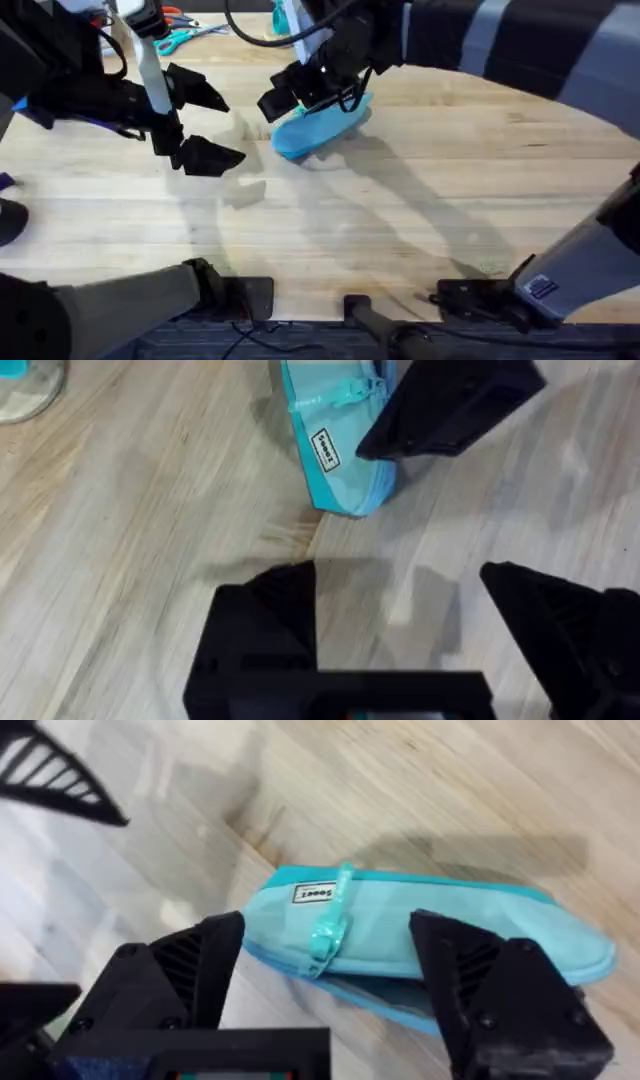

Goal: Unzip the bag, pick up the pens from the table one at a time and place them inside, then zip the bag closed.

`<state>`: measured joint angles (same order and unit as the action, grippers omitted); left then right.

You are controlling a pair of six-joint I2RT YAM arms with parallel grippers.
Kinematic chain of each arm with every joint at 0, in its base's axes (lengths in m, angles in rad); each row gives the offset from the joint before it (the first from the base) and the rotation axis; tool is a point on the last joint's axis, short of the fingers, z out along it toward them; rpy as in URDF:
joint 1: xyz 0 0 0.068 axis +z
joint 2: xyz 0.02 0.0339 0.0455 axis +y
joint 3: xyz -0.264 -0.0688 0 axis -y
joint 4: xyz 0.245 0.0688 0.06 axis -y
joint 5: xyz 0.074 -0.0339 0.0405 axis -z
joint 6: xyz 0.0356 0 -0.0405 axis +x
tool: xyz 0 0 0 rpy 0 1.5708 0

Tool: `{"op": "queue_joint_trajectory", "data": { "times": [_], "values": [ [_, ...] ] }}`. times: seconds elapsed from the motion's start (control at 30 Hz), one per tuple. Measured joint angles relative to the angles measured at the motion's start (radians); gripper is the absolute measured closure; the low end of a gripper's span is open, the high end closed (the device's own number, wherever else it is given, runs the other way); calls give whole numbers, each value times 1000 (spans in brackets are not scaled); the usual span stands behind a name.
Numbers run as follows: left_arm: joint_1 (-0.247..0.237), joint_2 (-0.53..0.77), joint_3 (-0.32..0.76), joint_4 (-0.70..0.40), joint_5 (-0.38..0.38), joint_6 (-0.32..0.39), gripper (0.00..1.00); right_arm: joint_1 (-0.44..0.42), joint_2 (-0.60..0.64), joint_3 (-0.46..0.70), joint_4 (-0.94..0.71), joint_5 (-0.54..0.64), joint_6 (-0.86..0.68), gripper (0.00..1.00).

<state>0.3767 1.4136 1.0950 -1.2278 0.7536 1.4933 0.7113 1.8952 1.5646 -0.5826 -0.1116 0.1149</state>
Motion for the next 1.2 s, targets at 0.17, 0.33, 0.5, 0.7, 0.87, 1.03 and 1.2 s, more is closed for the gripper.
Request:
{"op": "queue_joint_trajectory", "data": {
  "times": [0.17, 0.33, 0.5, 0.7, 0.87, 1.03, 1.2],
  "values": [
    [0, 0, 0, 0, 0, 0, 5, 0, 24, 0, 6, 19, 65, 14],
    [0, 0, 0, 0, 0, 0, 5, 0, 43, 0, 6, 25, 90, 34],
    [0, 0, 0, 0, 0, 0, 5, 0, 43, 0, -2, 30, 96, 90],
    [0, 0, 0, 2, 0, 0, 5, 0, 43, 0, -26, 31, 98, 210],
    [0, 0, 0, 6, 0, 0, 5, -1, 48, 0, -32, 38, 99, 373],
    [0, 0, 0, 8, 0, 0, 6, -1, 49, 0, -33, 41, 99, 514],
    [0, 0, 0, 9, 0, 0, 6, -1, 49, 0, -32, 39, 103, 953]
  ]
}}
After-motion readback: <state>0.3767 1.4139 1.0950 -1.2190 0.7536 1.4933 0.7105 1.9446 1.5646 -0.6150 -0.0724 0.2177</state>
